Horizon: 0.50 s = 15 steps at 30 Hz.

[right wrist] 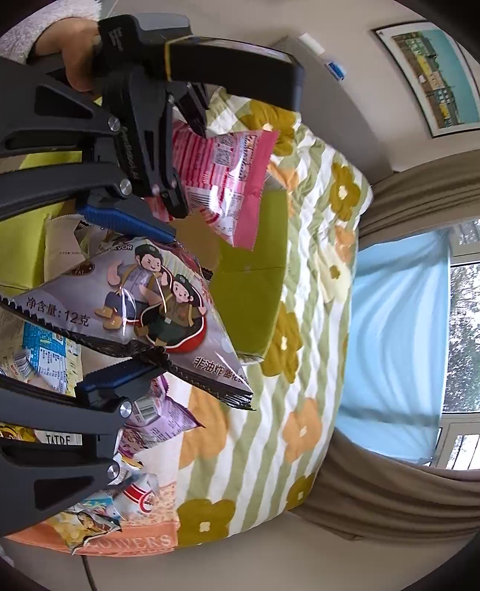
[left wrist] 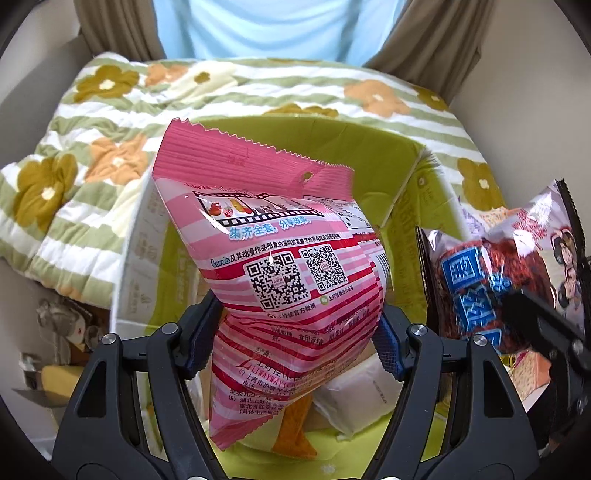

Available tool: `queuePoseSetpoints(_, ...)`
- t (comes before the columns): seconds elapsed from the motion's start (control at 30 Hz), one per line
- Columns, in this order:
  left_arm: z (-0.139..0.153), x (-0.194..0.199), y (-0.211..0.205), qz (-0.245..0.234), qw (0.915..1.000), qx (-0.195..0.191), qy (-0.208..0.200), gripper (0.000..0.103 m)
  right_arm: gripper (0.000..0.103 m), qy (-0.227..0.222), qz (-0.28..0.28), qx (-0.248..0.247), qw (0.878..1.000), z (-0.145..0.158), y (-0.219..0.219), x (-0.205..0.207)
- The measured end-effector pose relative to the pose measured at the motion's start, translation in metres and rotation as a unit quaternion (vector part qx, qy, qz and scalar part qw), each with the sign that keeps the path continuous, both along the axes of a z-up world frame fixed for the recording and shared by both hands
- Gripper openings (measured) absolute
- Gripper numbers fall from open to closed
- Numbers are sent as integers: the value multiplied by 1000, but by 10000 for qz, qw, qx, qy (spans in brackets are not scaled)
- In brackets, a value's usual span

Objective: Organize snacks
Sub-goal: 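Carry both bags over the box and release them inside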

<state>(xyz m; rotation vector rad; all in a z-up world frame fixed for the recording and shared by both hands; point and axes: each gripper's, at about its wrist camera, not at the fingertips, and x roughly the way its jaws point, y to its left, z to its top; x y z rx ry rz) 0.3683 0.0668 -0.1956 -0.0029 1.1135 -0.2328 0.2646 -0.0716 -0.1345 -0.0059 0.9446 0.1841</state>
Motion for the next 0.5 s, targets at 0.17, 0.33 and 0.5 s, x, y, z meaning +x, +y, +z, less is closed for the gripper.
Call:
queuePoseSetpoints(0.17, -11, 7, -6, 9, 9994, 339, 41, 95, 57, 94, 117, -139, 9998, -7, 4, 7)
queuePoseSetpoints(0.33, -5, 3, -7, 264, 9987, 434, -16, 101, 57, 134, 373, -118, 9991, -13, -4, 10)
queuePoseSetpoints(0.5, 0, -8, 1, 485, 9976, 497, -27, 101, 57, 127, 551, -19, 9984, -15, -8, 8)
